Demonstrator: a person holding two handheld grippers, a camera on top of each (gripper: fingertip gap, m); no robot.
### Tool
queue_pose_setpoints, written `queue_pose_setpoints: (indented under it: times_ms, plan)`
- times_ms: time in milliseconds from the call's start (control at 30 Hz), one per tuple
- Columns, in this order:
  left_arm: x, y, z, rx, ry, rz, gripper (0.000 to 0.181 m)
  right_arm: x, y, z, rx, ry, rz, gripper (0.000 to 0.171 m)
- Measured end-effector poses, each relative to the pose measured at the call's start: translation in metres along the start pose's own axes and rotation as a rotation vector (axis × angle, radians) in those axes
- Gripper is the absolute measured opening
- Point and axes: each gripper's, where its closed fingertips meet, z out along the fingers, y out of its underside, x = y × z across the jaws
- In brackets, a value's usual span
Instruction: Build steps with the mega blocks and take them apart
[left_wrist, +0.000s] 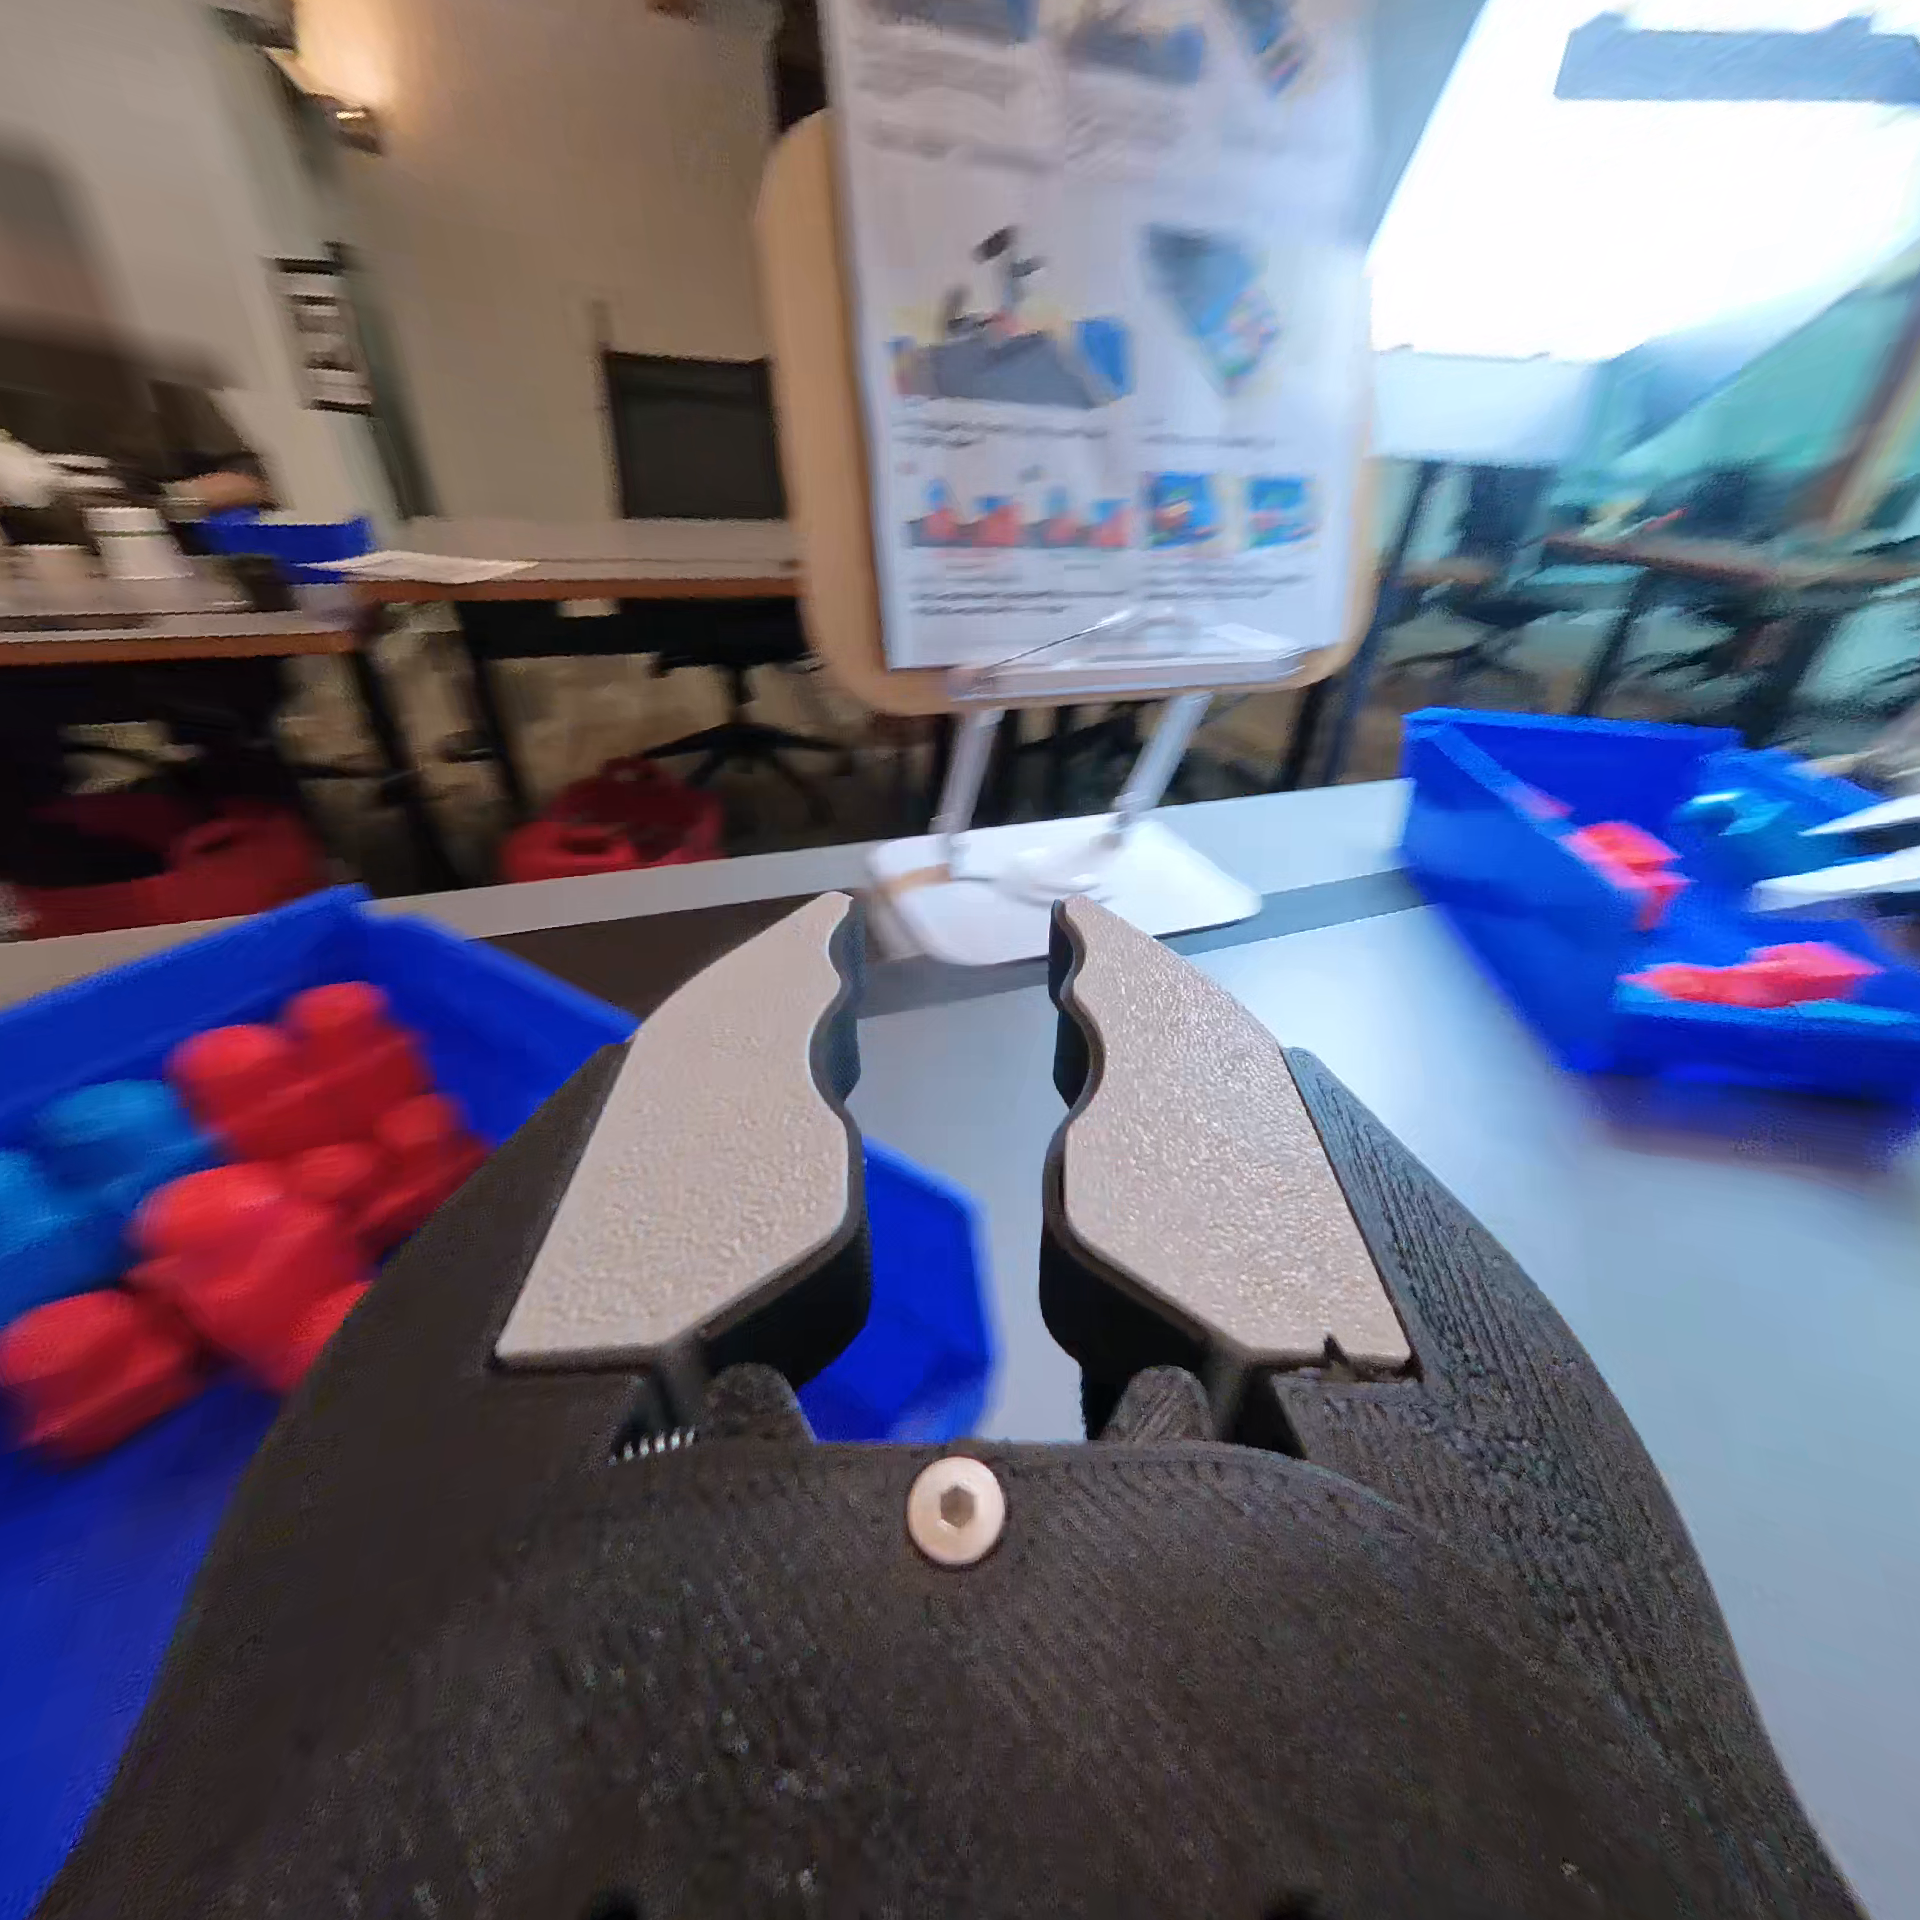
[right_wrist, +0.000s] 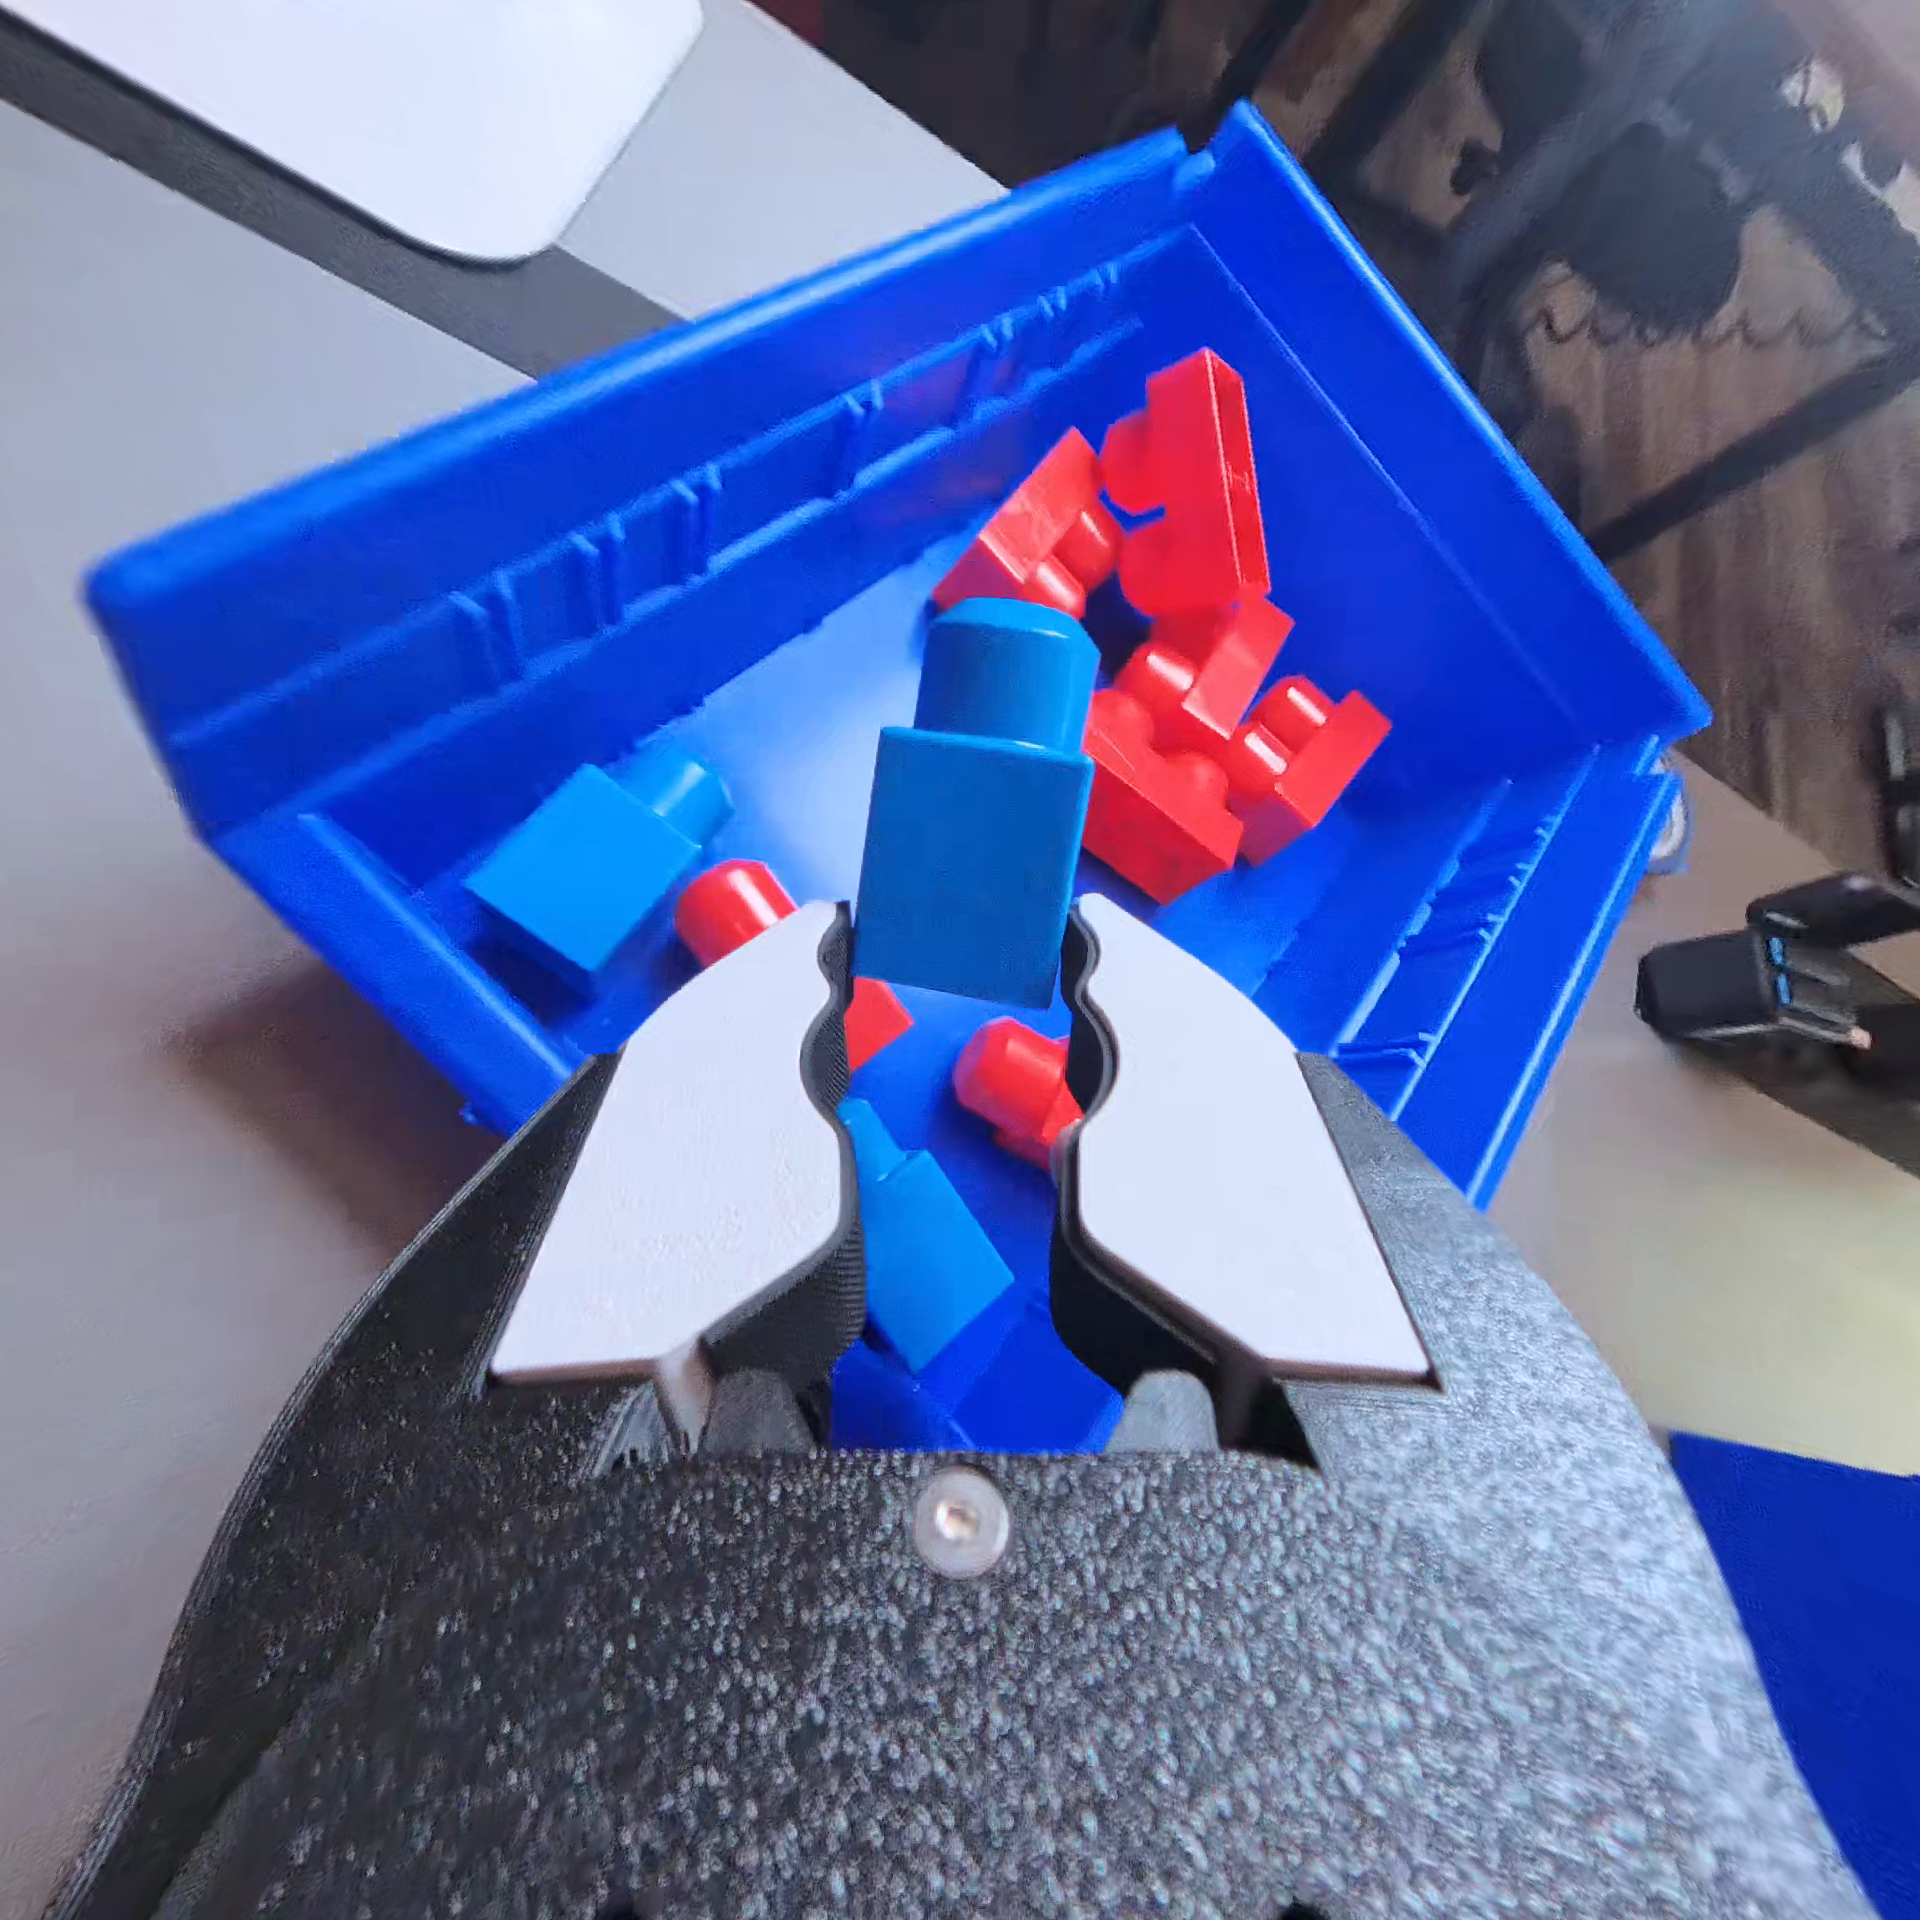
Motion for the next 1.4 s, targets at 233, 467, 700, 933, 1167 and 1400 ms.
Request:
queue_pose_setpoints:
  times_ms: [233,467,700,933,1167,1400]
  plan:
    - [-0.124,0.048,0.007,-0.290,-0.317,0.025,0.043,0.005,0.006,0.004,0.027,0.031,0.018,0.048]
    - [-0.184,0.142,0.018,-0.694,-0.457,-0.040,0.061,-0.058,-0.041,-0.075,0.394,-0.220,0.016,0.049]
    - [-0.207,0.167,0.030,-0.779,-0.505,-0.055,0.054,-0.107,-0.039,-0.115,0.502,-0.306,-0.073,0.045]
    - [-0.175,0.132,0.035,-0.645,-0.346,-0.006,0.036,-0.137,-0.041,-0.128,0.589,-0.379,-0.124,0.041]
    - [0.007,0.049,0.018,-0.338,0.215,0.234,0.035,-0.199,-0.048,-0.167,0.752,-0.658,-0.211,0.044]
    - [0.185,0.082,-0.038,-0.415,0.686,0.653,0.035,-0.247,-0.038,-0.207,0.851,-0.795,-0.483,0.051]
